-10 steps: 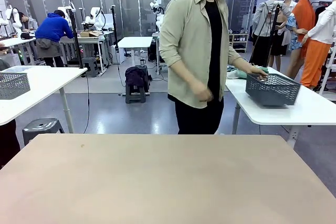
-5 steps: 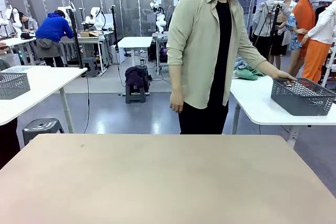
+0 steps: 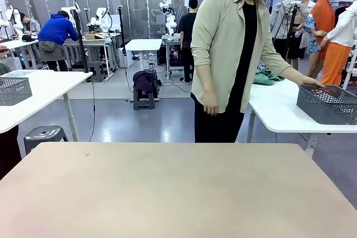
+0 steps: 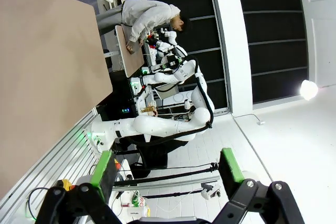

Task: Fold the towels and place them in the basket.
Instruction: When a person lays out a Towel with hook on the table, fold it in half twice.

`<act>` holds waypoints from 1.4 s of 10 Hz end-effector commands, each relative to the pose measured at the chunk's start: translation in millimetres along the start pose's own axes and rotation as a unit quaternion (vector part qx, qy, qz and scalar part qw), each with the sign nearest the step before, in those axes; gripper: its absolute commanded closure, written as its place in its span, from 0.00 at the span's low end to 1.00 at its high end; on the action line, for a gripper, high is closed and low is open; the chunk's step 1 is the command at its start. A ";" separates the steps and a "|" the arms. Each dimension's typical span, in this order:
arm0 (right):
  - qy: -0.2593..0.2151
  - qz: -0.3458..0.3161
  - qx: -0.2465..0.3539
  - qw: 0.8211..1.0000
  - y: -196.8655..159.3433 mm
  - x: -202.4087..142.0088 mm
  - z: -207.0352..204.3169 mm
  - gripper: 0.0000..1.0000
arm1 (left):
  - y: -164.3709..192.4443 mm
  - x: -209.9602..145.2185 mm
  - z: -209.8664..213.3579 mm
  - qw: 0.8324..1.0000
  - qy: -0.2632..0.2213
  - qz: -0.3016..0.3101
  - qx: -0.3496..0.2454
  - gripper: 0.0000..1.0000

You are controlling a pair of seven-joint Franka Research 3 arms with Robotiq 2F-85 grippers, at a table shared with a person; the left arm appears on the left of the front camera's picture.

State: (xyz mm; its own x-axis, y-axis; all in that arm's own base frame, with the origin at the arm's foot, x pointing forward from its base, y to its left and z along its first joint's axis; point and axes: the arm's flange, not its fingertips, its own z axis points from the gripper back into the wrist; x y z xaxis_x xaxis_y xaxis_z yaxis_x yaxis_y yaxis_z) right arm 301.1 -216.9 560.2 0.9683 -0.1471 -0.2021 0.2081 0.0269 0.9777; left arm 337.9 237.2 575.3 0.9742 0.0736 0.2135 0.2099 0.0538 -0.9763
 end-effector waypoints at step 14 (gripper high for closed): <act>0.001 0.001 -0.001 1.000 0.9 -0.1 -1.0 0.00 | -0.4 -0.6 0.8 1.000 -0.001 -0.001 0.001 0.00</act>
State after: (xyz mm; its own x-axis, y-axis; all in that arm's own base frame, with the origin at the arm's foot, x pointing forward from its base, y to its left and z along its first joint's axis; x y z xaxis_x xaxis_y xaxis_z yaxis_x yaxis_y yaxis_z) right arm 301.1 -216.9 560.2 0.9683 -0.1471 -0.2021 0.2081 0.0269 0.9777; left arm 337.9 237.2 575.3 0.9742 0.0736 0.2135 0.2099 0.0538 -0.9763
